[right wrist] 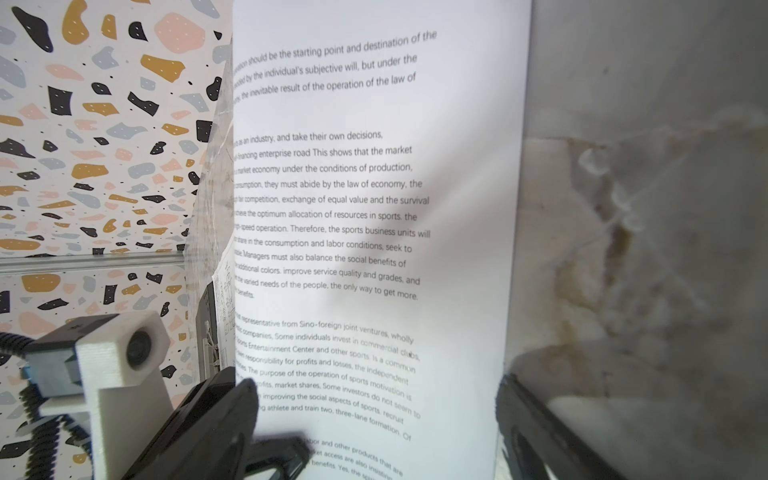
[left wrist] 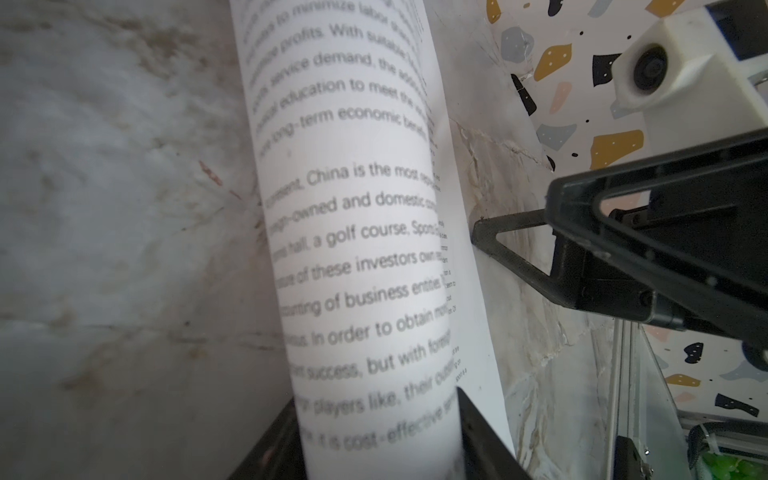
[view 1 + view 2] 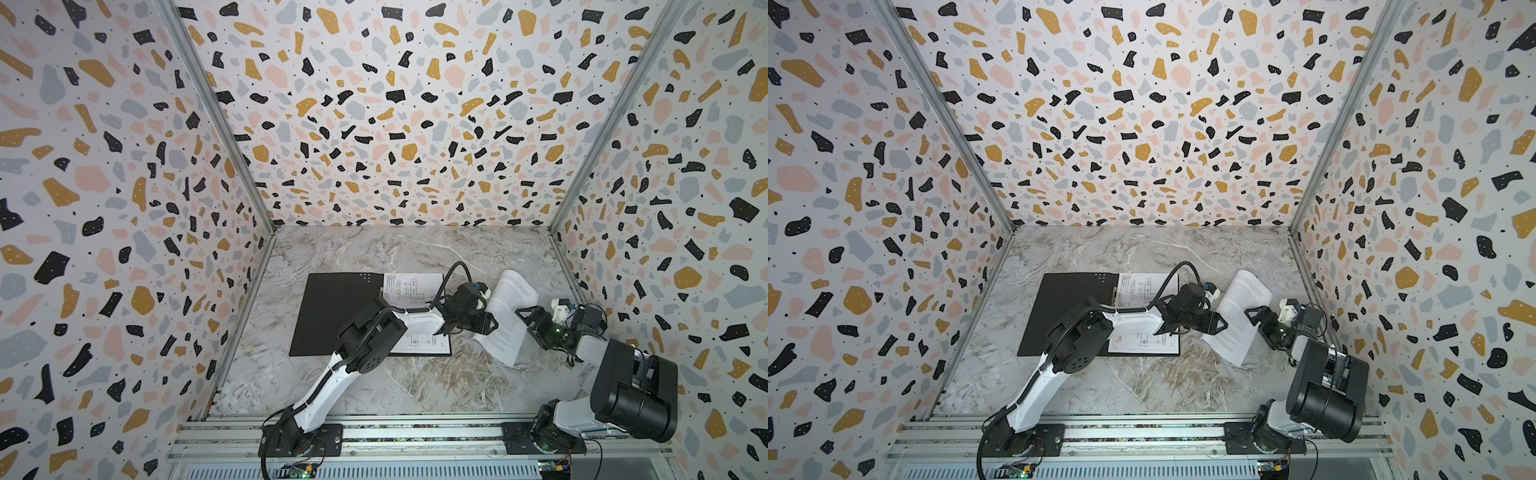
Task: Put the files into the folder
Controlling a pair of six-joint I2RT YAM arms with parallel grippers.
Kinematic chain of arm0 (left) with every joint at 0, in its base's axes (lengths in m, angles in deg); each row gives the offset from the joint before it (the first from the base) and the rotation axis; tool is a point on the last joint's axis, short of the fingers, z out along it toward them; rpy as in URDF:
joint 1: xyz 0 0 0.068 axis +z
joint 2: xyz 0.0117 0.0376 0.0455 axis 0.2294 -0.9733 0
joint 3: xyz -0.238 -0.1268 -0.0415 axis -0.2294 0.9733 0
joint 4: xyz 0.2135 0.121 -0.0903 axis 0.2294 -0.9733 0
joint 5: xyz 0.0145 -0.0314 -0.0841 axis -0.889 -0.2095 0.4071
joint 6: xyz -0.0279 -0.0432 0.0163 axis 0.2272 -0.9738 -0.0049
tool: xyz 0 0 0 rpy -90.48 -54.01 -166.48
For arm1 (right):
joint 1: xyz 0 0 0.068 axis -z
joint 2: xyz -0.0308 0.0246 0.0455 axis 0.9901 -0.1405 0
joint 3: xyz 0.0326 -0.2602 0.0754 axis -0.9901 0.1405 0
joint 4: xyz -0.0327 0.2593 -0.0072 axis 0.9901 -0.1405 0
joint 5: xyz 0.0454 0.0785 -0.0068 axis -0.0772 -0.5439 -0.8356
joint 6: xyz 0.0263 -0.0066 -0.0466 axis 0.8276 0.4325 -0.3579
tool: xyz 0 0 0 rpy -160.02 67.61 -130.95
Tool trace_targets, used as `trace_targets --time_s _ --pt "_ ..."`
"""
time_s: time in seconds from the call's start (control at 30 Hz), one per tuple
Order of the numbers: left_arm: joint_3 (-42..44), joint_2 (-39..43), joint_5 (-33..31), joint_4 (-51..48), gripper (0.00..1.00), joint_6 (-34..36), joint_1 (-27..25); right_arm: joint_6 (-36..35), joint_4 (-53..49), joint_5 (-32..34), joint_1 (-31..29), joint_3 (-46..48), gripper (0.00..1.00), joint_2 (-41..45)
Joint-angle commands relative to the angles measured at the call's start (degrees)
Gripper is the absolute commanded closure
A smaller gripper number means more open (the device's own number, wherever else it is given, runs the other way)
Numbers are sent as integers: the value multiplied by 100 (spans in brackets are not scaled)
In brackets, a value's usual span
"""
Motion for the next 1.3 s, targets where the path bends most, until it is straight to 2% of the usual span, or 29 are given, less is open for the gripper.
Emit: trace_targets --time_s 0.0,0.6,1.27 --pt "155 225 217 250 47 -306 64 -84 -672 166 -2 97 9 -21" --pt "500 436 695 1480 51 -1370 396 -124 -844 238 274 165 8 275" --pt "1013 588 972 3091 53 -2767 446 364 613 -940 286 776 8 -340"
